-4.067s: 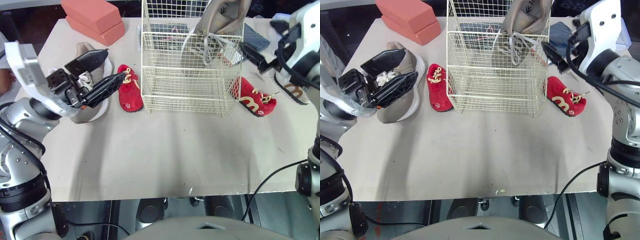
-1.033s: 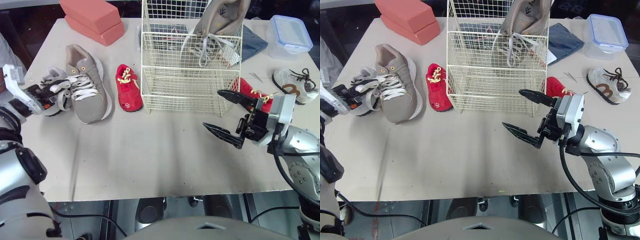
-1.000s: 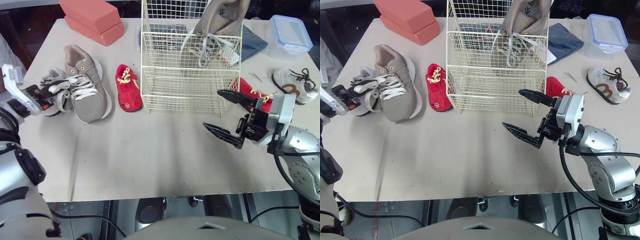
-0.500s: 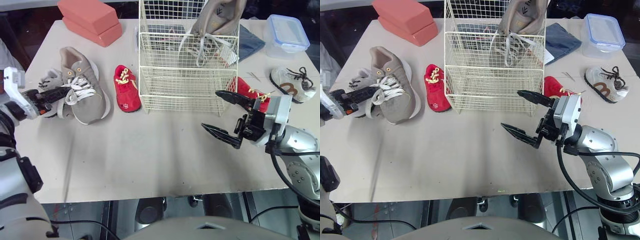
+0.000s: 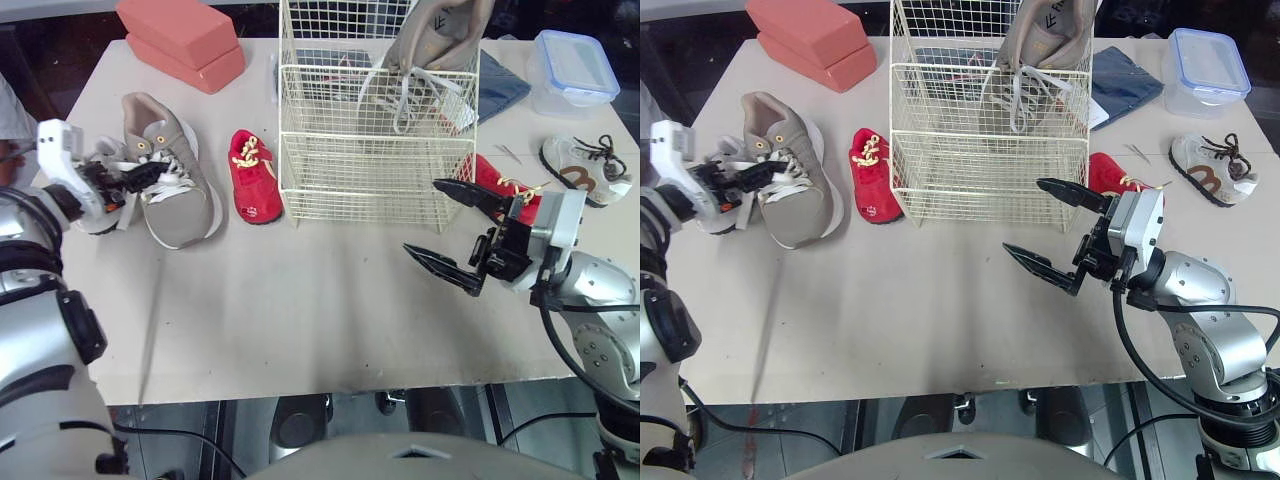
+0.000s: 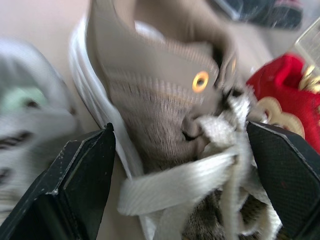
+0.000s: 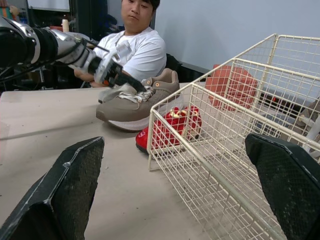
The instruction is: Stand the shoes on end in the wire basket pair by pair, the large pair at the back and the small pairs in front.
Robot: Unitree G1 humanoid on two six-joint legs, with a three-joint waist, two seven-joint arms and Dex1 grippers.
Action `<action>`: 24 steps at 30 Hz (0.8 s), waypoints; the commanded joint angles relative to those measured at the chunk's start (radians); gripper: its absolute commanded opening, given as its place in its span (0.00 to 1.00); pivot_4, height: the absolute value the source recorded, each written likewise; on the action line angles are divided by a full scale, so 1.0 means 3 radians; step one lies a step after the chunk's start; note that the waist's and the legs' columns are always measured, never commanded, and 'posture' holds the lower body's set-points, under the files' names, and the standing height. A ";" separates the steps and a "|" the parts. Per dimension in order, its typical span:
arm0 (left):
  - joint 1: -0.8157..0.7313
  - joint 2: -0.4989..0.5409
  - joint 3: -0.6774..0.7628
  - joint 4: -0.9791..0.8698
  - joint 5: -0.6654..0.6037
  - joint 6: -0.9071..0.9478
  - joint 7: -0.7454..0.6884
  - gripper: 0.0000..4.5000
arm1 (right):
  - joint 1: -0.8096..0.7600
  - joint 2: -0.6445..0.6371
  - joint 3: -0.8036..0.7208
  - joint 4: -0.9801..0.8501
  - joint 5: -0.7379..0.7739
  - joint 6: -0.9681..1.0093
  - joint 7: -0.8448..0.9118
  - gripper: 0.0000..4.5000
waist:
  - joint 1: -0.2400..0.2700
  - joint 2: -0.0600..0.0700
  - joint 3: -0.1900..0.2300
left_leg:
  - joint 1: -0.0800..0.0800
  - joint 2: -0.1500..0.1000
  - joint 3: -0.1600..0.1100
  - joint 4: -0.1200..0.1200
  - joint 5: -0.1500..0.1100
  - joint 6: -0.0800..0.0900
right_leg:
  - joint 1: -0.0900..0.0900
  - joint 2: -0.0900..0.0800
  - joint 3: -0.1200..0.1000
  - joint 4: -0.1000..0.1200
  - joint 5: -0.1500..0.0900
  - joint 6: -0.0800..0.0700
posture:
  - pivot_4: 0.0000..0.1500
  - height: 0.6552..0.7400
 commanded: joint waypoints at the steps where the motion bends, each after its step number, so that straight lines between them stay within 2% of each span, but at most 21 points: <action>1: -0.0134 -0.0070 -0.0093 0.0115 0.0129 0.0061 0.0131 1.00 | -0.0059 0.0002 -0.0027 -0.0048 0.0024 -0.0086 0.0029 1.00 | 0.0016 0.0000 -0.0001 | 0.0000 0.0000 -0.0001 0.0001 0.0000 0.0000 | 0.0000 0.0000 0.0000 0.0001 0.0000 0.0000 | 1.00 0.36; 5: -0.0213 -0.0146 -0.0111 0.0216 0.0204 0.0097 0.0297 1.00 | -0.0048 -0.0002 -0.0048 -0.0062 0.0024 -0.0095 0.0017 1.00 | 0.0060 0.0000 -0.0002 | 0.0001 0.0000 0.0000 0.0004 0.0000 0.0000 | 0.0000 -0.0001 0.0001 0.0004 0.0000 0.0000 | 1.00 0.36; 8: -0.0223 -0.0176 -0.0144 0.0256 0.0246 0.0089 0.0353 0.84 | -0.0006 0.0001 -0.0056 -0.0097 0.0014 -0.0102 -0.0015 1.00 | 0.0069 0.0000 -0.0002 | 0.0000 0.0000 -0.0001 0.0007 0.0000 0.0000 | 0.0000 -0.0001 0.0001 0.0006 0.0000 0.0000 | 1.00 0.36; 13: -0.0216 -0.0198 -0.0146 0.0279 0.0272 0.0060 0.0360 0.38 | 0.0025 -0.0009 -0.0070 -0.0121 0.0013 -0.0109 -0.0039 1.00 | 0.0068 0.0000 -0.0002 | 0.0000 0.0001 0.0000 0.0009 0.0000 0.0000 | 0.0000 -0.0002 0.0001 0.0007 0.0000 0.0000 | 1.00 0.36; 16: -0.0206 -0.0212 -0.0115 0.0277 0.0258 0.0014 0.0346 0.22 | 0.0023 -0.0016 -0.0074 -0.0116 0.0014 -0.0111 -0.0037 1.00 | 0.0068 0.0000 -0.0002 | 0.0000 0.0000 0.0000 0.0009 0.0000 0.0001 | 0.0000 -0.0002 0.0002 0.0007 0.0000 0.0000 | 1.00 0.36; 18: -0.0199 -0.0215 -0.0067 0.0264 0.0218 -0.0034 0.0331 0.17 | 0.0014 -0.0021 -0.0072 -0.0109 0.0015 -0.0110 -0.0032 1.00 | 0.0069 0.0000 -0.0002 | 0.0000 0.0000 0.0000 0.0009 0.0000 0.0001 | 0.0000 -0.0002 0.0002 0.0007 0.0000 0.0000 | 1.00 0.36; 24: -0.0164 -0.0112 0.0203 0.0161 0.0046 -0.0450 0.0421 0.17 | -0.0010 -0.0034 -0.0073 -0.0090 0.0028 -0.0102 -0.0015 1.00 | 0.0071 0.0000 -0.0002 | -0.0001 0.0001 -0.0003 0.0010 0.0000 0.0001 | 0.0000 -0.0002 -0.0002 0.0008 0.0000 -0.0001 | 1.00 0.36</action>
